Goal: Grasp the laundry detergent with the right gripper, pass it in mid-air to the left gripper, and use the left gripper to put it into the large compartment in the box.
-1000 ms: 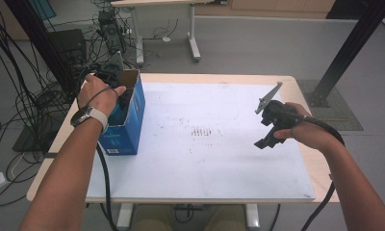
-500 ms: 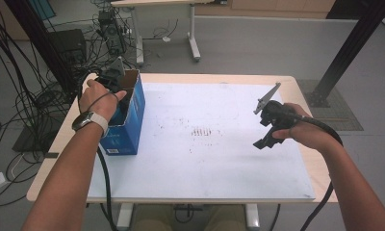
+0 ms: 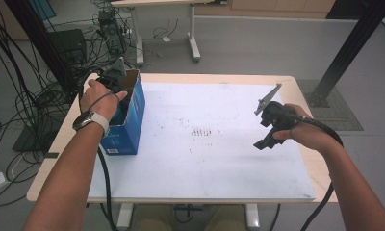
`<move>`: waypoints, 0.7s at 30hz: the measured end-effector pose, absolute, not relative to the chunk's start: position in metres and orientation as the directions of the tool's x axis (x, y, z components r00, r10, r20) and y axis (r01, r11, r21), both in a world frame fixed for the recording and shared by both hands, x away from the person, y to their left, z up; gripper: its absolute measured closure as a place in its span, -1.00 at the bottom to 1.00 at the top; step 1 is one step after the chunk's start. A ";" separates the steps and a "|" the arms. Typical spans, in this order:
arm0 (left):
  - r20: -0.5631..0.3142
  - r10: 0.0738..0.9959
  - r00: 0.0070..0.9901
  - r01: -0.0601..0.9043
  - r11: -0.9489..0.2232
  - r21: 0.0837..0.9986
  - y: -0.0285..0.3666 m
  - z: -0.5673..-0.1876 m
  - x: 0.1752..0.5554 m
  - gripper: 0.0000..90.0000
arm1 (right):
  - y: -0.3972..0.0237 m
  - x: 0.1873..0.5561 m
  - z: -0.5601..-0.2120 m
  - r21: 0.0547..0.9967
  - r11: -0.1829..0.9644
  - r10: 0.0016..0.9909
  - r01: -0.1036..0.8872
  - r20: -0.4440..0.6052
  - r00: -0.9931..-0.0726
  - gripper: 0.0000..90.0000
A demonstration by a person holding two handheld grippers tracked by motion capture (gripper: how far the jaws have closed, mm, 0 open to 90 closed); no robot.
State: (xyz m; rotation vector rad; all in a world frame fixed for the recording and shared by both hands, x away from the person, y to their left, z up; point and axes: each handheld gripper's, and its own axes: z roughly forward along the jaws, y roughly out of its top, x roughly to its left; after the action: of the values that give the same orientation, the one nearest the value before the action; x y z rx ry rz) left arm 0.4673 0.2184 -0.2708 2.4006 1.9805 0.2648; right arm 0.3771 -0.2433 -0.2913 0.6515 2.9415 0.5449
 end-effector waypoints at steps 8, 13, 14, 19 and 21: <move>0.115 0.977 0.182 0.973 -0.196 0.125 0.220 -0.271 0.468 -0.17 | -0.242 0.378 -0.292 0.356 0.848 0.420 0.392 0.000 -0.908 -0.79; 0.114 0.976 0.183 0.972 -0.197 0.128 0.220 -0.271 0.468 -0.18 | -0.241 0.378 -0.291 0.356 0.848 0.419 0.392 0.000 -0.908 -0.79; 0.113 0.976 0.184 0.972 -0.198 0.127 0.220 -0.271 0.468 -0.18 | -0.241 0.378 -0.291 0.358 0.847 0.421 0.393 0.001 -0.907 -0.79; 0.113 0.976 0.184 0.972 -0.198 0.130 0.221 -0.271 0.468 -0.18 | -0.240 0.377 -0.292 0.356 0.849 0.418 0.391 0.001 -0.908 -0.79; 0.114 0.976 0.184 0.972 -0.199 0.129 0.220 -0.271 0.468 -0.18 | -0.240 0.377 -0.292 0.354 0.849 0.419 0.392 0.002 -0.908 -0.79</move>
State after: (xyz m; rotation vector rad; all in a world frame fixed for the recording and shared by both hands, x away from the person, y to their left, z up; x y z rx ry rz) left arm 0.4679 0.2203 -0.2713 2.3962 1.9709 0.2653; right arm 0.3770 -0.2405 -0.2919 0.6475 2.9480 0.5407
